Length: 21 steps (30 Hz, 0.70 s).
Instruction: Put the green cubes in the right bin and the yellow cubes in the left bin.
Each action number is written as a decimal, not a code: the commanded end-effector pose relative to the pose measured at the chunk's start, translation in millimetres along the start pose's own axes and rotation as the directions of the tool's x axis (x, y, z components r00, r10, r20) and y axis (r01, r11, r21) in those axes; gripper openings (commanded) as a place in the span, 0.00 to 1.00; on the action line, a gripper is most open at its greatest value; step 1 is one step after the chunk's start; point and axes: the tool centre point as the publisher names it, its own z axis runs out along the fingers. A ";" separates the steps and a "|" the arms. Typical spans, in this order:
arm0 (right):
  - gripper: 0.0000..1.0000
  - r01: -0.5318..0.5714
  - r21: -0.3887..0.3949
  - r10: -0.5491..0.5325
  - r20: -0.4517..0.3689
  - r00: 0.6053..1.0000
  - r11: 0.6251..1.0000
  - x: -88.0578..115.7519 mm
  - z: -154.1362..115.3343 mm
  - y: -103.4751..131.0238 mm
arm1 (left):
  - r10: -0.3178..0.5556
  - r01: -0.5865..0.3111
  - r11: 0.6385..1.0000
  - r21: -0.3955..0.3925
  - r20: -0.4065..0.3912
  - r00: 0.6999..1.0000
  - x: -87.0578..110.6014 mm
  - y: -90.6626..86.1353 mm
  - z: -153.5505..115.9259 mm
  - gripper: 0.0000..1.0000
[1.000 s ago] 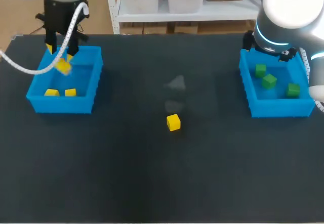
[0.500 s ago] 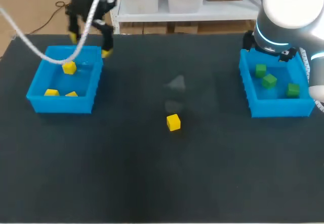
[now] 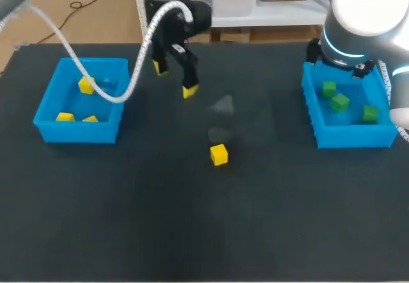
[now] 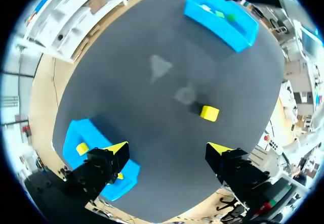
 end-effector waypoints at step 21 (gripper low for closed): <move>1.00 -0.001 -0.001 0.001 0.004 1.000 1.000 0.9 0.1 -0.5 | 0.017 -0.012 0.999 -0.030 0.171 0.985 -33.0 -76.5 69.9 1.00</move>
